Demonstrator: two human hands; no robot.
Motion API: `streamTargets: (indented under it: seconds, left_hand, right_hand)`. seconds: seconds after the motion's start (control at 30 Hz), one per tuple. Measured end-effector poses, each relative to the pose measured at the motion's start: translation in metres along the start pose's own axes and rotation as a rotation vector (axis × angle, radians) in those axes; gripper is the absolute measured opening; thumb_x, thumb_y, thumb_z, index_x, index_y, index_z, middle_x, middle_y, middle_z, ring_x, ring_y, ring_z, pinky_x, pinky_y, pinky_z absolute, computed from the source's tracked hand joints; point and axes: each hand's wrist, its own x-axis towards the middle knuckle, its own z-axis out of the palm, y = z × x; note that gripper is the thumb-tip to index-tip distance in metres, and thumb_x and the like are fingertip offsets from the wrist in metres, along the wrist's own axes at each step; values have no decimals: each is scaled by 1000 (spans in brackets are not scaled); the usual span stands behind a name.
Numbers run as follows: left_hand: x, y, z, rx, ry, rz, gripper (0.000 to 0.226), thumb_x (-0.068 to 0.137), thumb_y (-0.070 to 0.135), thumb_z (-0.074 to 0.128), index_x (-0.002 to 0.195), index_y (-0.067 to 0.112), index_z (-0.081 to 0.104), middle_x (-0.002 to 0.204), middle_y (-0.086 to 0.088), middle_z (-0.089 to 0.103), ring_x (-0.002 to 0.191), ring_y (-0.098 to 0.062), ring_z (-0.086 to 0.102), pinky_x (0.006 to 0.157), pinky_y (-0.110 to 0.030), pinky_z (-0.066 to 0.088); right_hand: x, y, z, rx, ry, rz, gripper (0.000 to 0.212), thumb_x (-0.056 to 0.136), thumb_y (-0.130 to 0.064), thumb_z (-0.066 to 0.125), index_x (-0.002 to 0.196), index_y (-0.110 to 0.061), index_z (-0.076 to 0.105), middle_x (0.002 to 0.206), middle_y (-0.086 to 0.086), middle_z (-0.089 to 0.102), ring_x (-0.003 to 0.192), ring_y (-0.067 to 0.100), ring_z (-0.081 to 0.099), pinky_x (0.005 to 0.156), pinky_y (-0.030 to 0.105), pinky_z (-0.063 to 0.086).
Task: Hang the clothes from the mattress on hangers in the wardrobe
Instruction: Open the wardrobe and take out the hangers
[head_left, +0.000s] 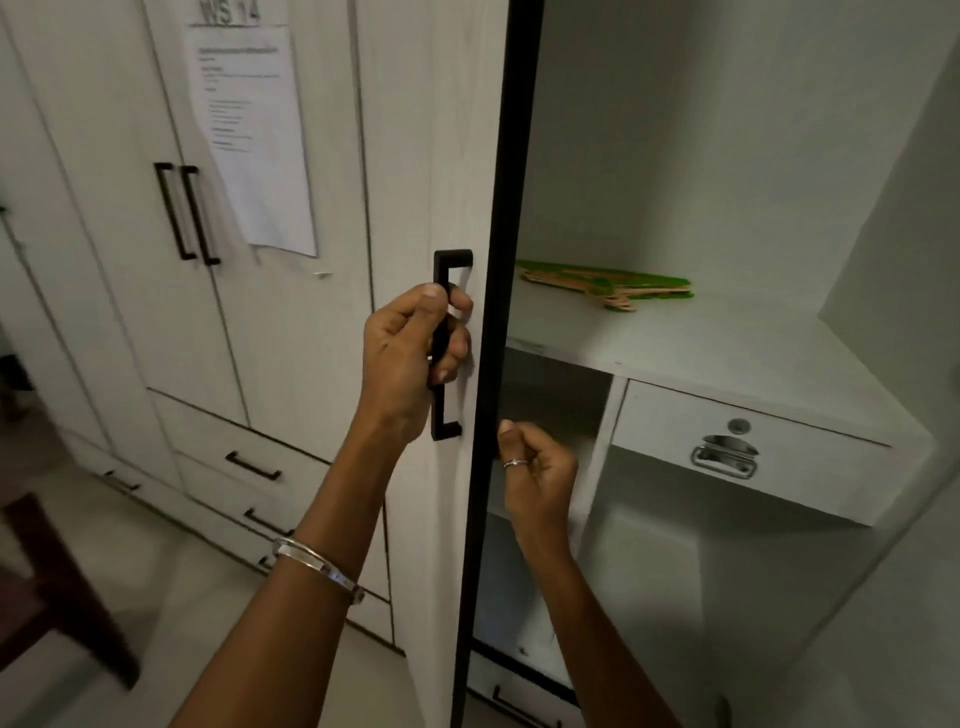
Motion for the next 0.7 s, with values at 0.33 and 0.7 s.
streamTargets:
  seconds: [0.33, 0.7]
  left_hand:
    - [-18, 52, -122, 328, 291, 104, 30, 102, 20, 38, 91, 8, 63, 83, -13, 62, 74, -21, 60, 65, -35, 53]
    - [30, 94, -255, 244, 538, -247, 34, 100, 14, 35, 88, 18, 66, 70, 3, 70, 62, -14, 66, 55, -24, 54]
  right_hand:
    - [-38, -5, 124, 89, -203, -68, 13, 88, -26, 62, 80, -16, 67, 76, 3, 65, 69, 16, 62, 63, 29, 52]
    - [-70, 7, 287, -40, -330, -252, 30, 94, -16, 55, 122, -10, 64, 123, 1, 58, 107, 15, 61, 90, 30, 54]
